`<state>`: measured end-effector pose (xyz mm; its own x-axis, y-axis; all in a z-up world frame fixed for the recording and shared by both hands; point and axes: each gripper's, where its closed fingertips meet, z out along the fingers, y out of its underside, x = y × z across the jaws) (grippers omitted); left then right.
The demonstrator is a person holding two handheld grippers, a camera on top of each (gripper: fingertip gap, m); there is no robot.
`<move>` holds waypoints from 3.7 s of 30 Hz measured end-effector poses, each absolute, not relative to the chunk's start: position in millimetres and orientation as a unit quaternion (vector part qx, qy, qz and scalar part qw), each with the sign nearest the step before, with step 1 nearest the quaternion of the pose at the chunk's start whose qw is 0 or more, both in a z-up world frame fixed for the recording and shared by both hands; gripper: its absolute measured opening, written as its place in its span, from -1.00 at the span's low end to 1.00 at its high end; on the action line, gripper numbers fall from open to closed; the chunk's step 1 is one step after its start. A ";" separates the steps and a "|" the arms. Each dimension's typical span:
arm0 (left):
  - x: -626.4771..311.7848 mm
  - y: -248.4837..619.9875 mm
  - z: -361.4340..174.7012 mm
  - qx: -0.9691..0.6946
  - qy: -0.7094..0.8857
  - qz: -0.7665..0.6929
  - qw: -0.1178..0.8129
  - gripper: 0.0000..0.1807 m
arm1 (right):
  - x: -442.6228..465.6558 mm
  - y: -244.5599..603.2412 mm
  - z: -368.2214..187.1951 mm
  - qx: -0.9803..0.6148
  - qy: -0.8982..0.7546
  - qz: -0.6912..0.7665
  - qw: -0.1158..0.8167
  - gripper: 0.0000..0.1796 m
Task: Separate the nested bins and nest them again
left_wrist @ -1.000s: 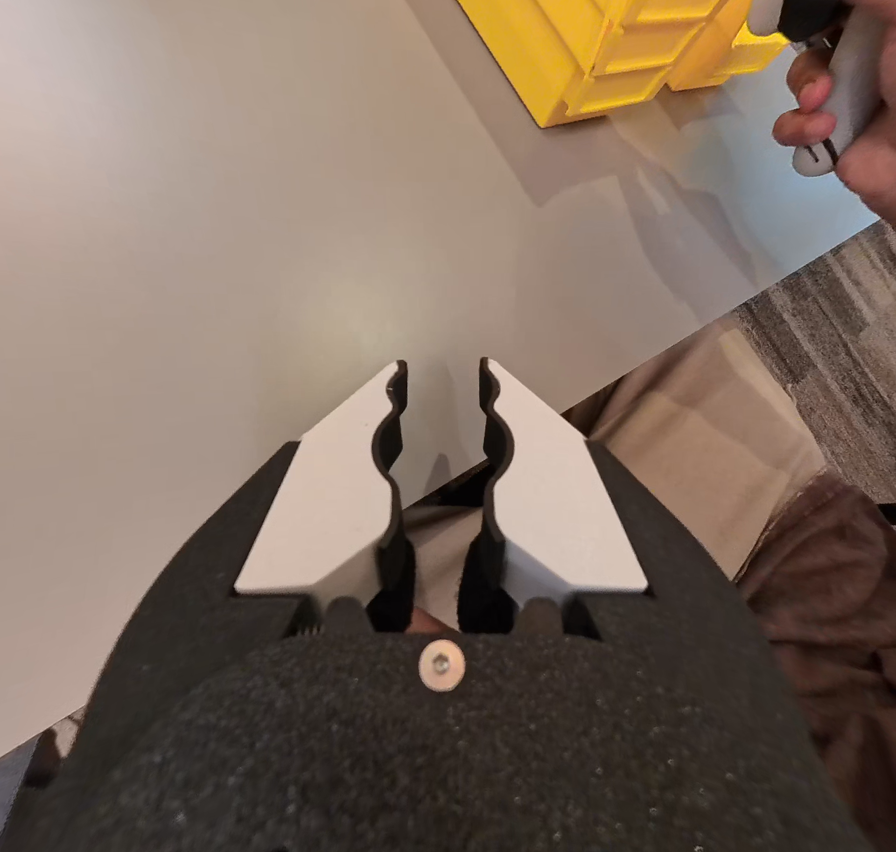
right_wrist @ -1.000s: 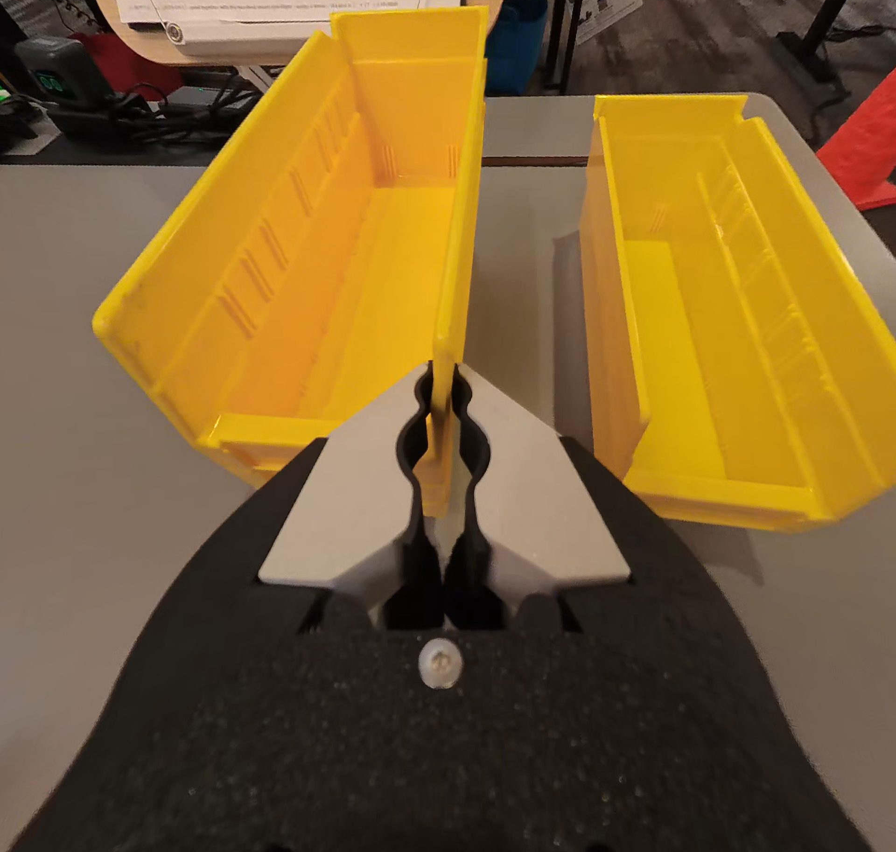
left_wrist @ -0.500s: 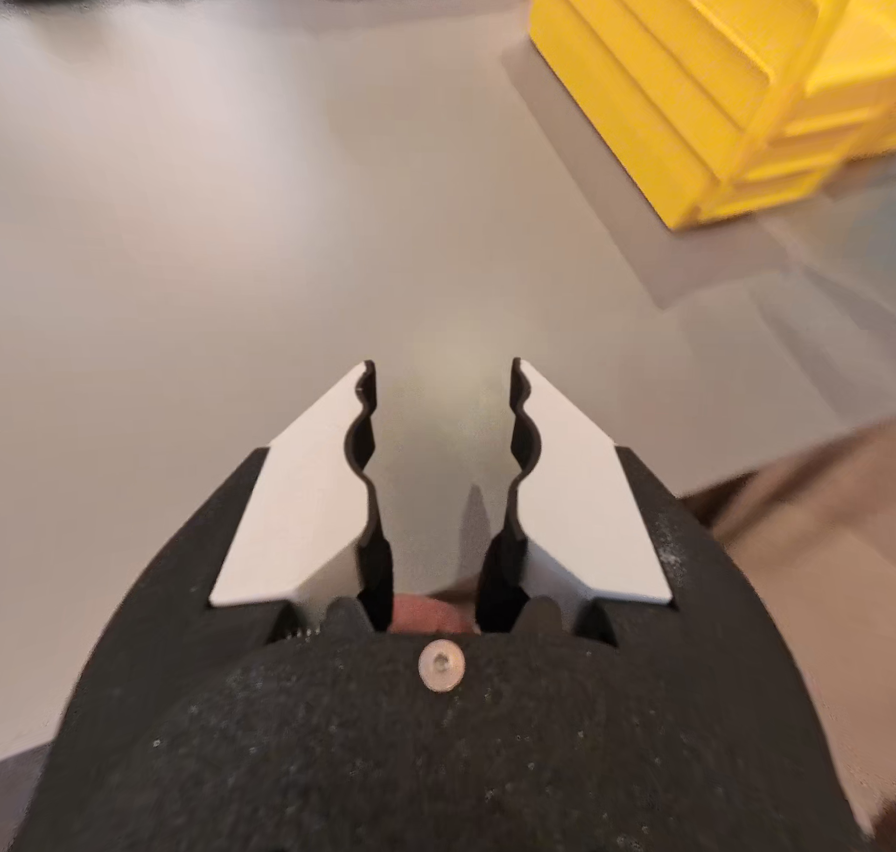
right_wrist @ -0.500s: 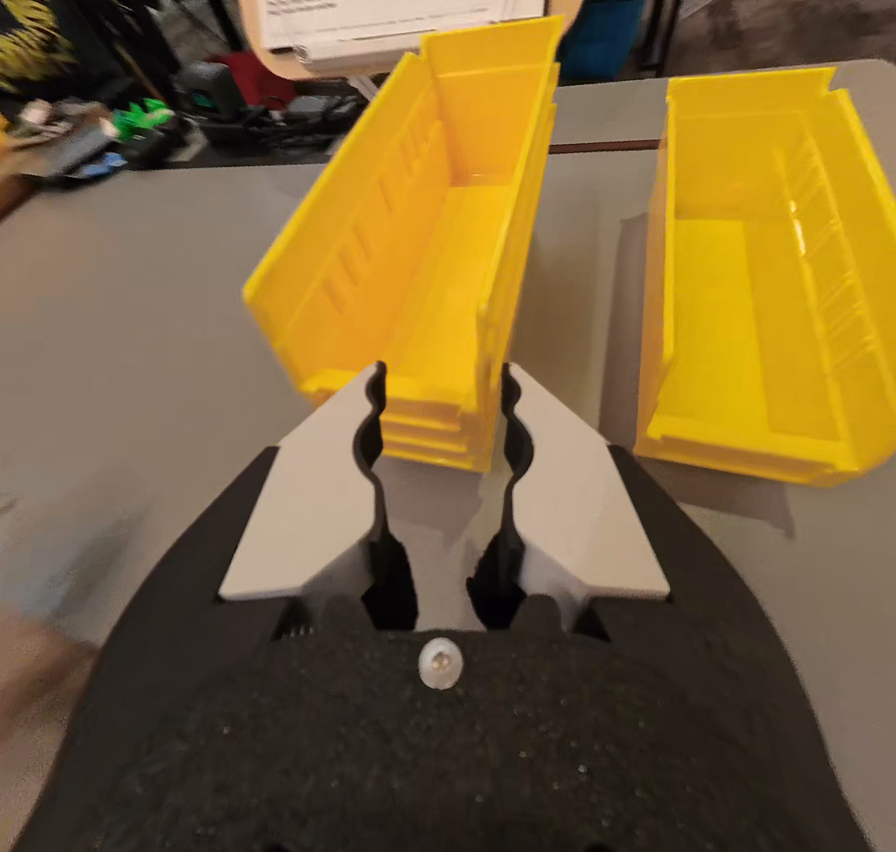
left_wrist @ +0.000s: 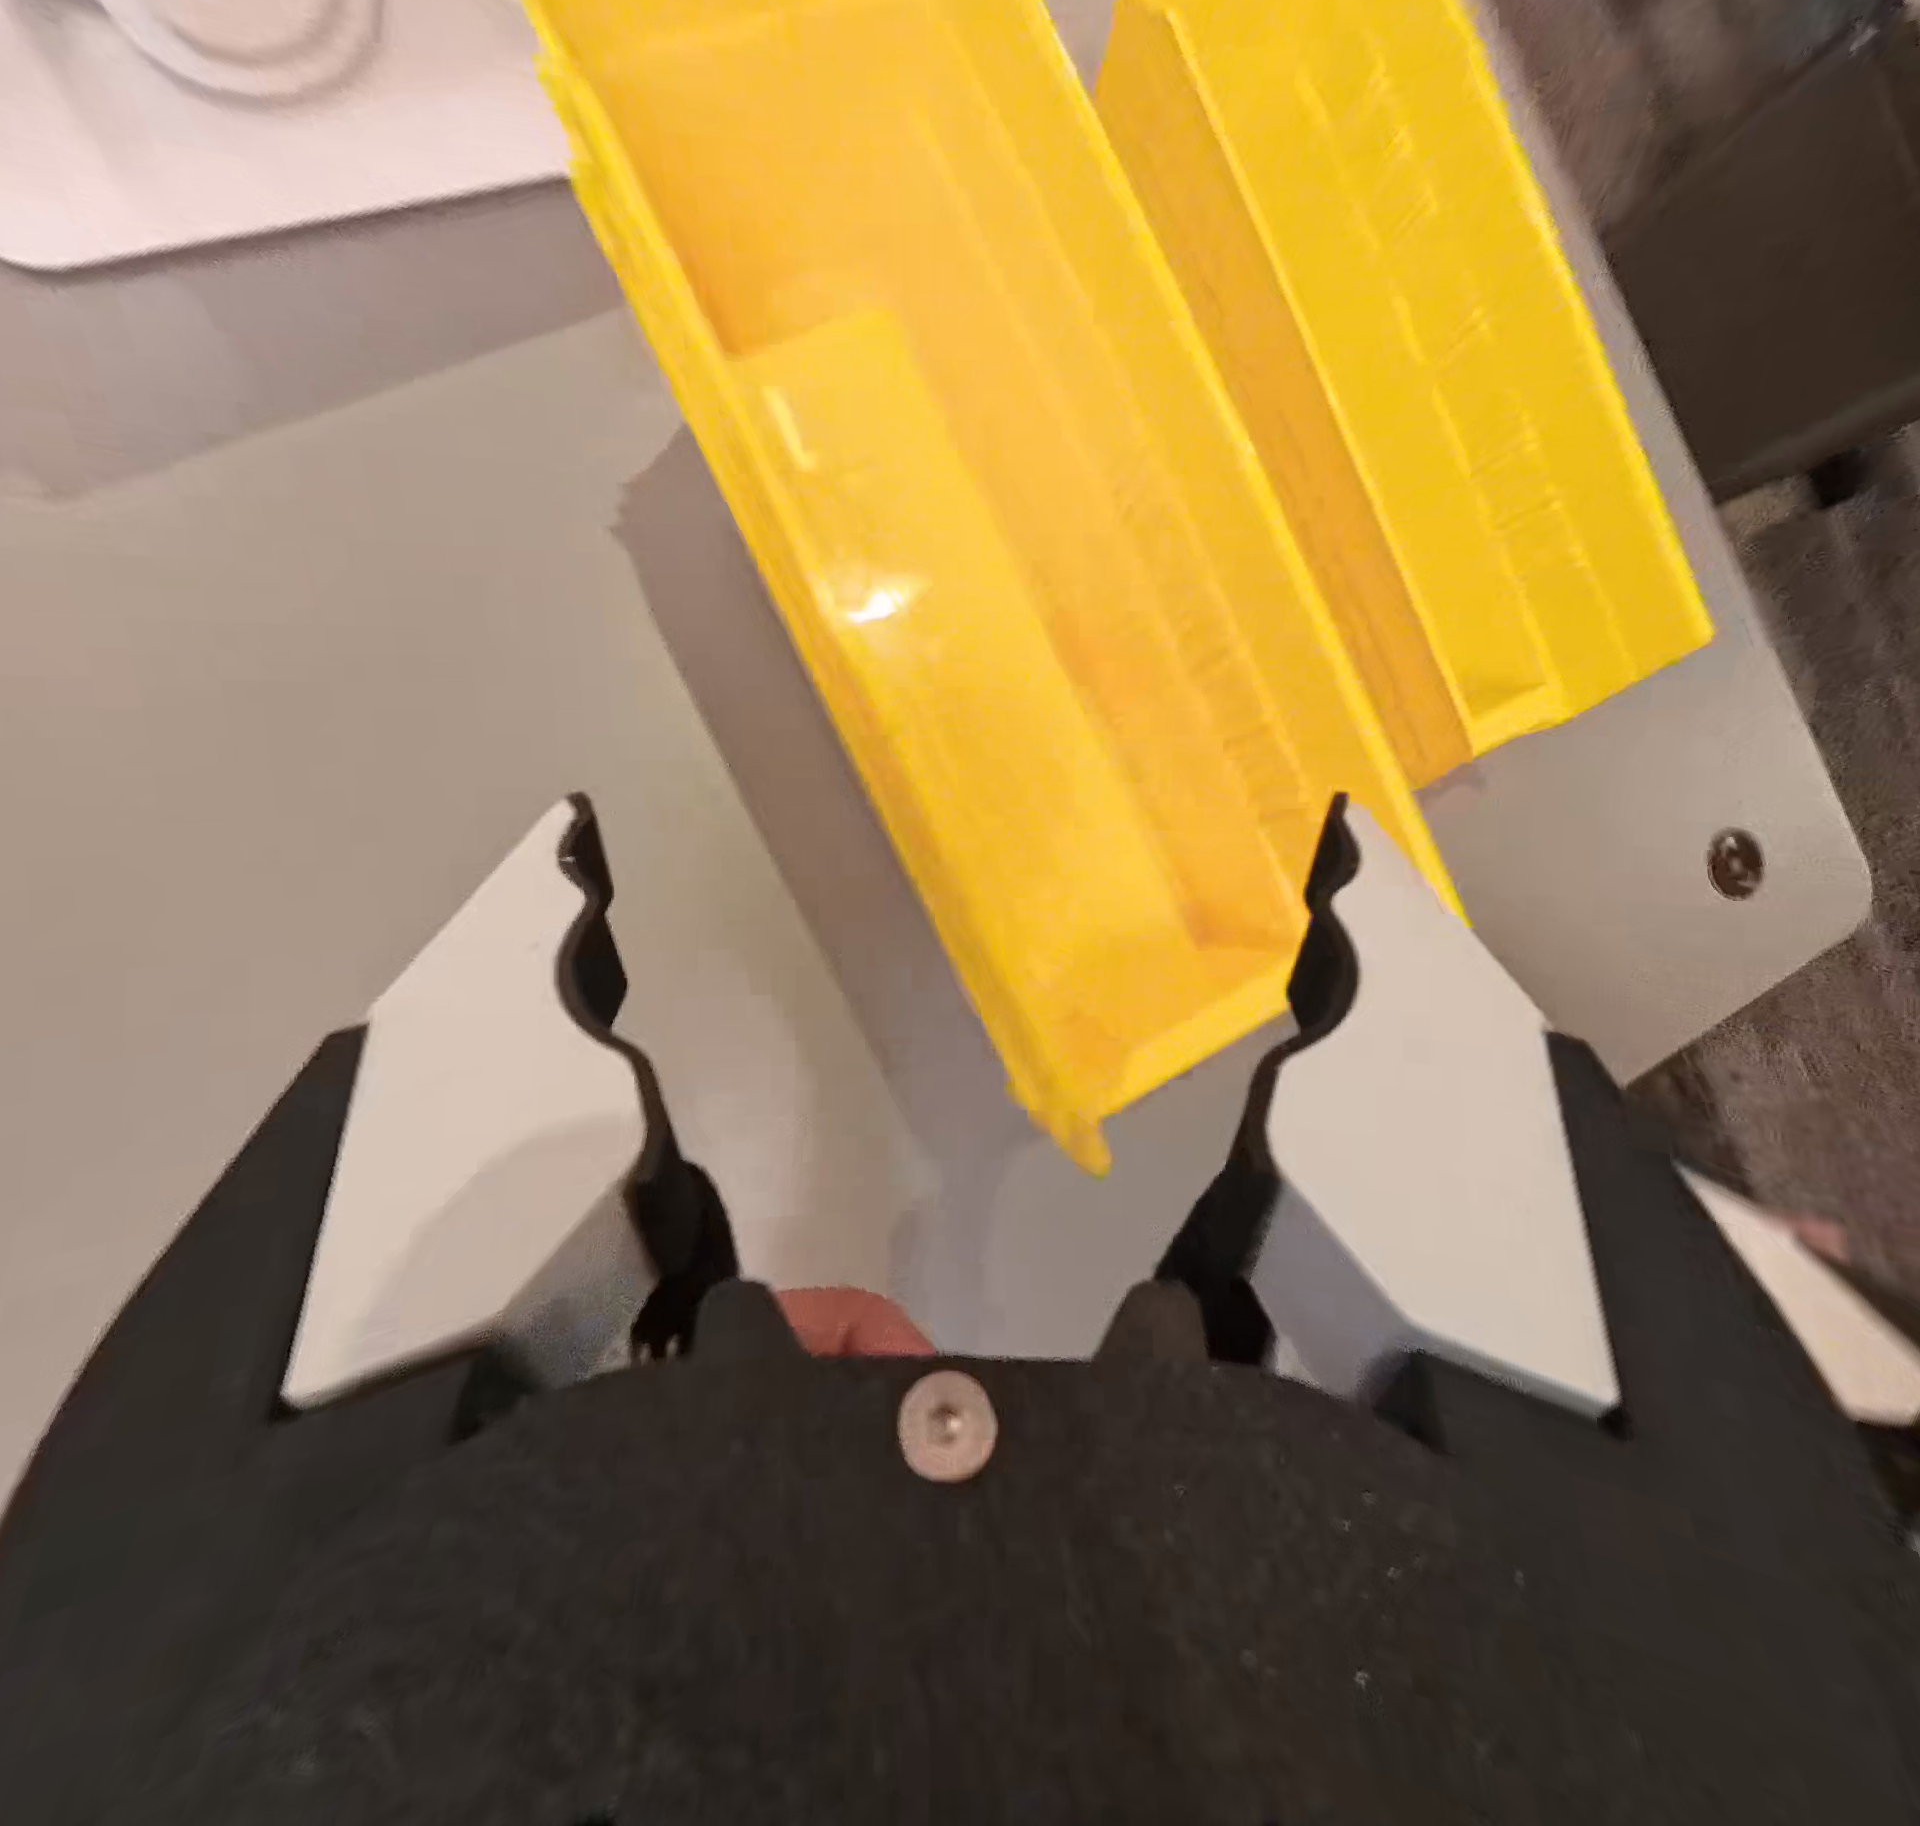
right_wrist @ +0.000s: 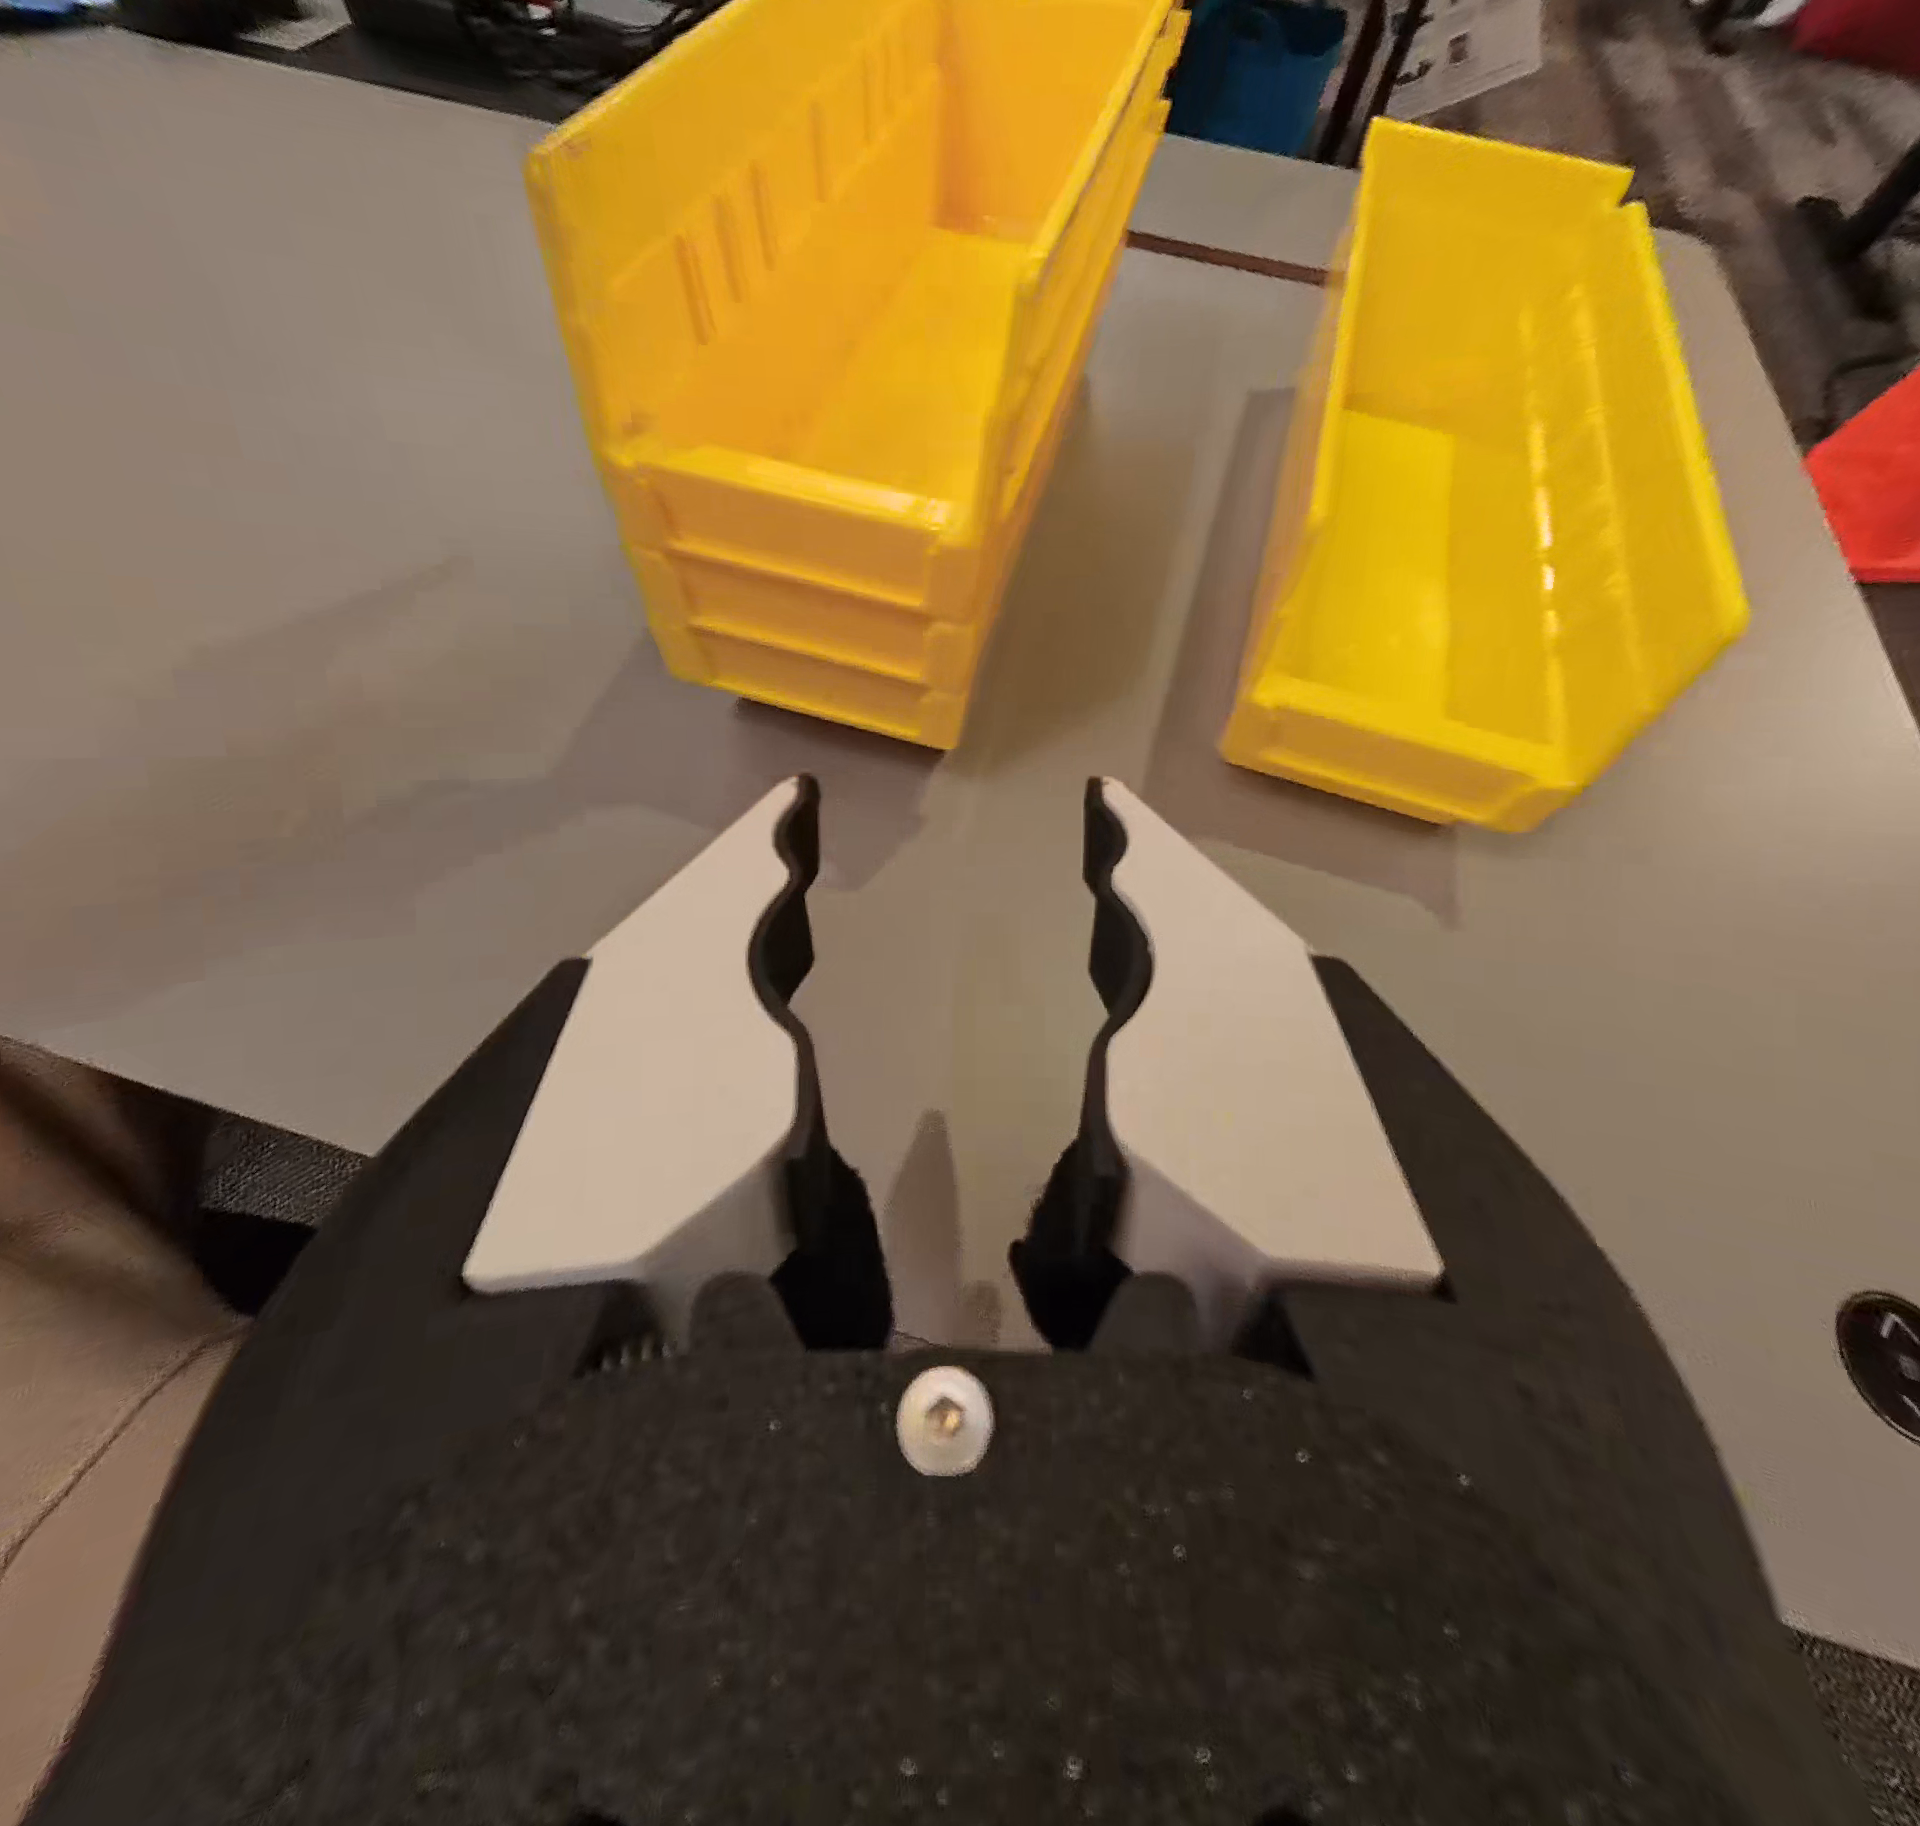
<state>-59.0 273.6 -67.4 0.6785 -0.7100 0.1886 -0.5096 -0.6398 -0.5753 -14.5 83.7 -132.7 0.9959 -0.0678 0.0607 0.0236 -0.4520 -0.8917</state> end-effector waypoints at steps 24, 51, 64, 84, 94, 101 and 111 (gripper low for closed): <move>6.8 306.2 -110.1 -0.965 0.234 -0.071 0.092 0.06 | -17.6 86.2 -129.7 -0.853 0.027 0.047 0.518 -0.47; -28.2 309.0 -103.9 -0.952 0.297 0.041 0.061 0.21 | -19.0 84.3 -140.2 -0.868 0.014 0.045 0.495 -0.48; -28.6 310.2 -101.8 -0.953 0.293 0.044 0.063 0.07 | -21.6 84.1 -143.4 -0.871 0.011 0.051 0.488 -0.49; -24.4 315.5 -4.4 -0.951 0.294 0.017 0.097 -0.03 | -22.0 83.4 -140.5 -0.867 0.019 0.074 0.493 -0.49; -166.9 376.6 56.4 -0.961 0.227 0.047 0.149 -0.02 | -29.6 84.5 -140.8 -0.867 0.010 0.066 0.495 -0.50; -208.4 385.1 -29.2 -0.969 0.216 0.030 0.120 -0.02 | -41.3 88.6 -149.1 -0.875 -0.008 0.059 0.480 -0.50; -196.6 387.6 -128.9 -0.967 0.235 0.024 0.098 0.01 | -42.4 84.3 -161.4 -0.887 -0.032 0.034 0.460 -0.49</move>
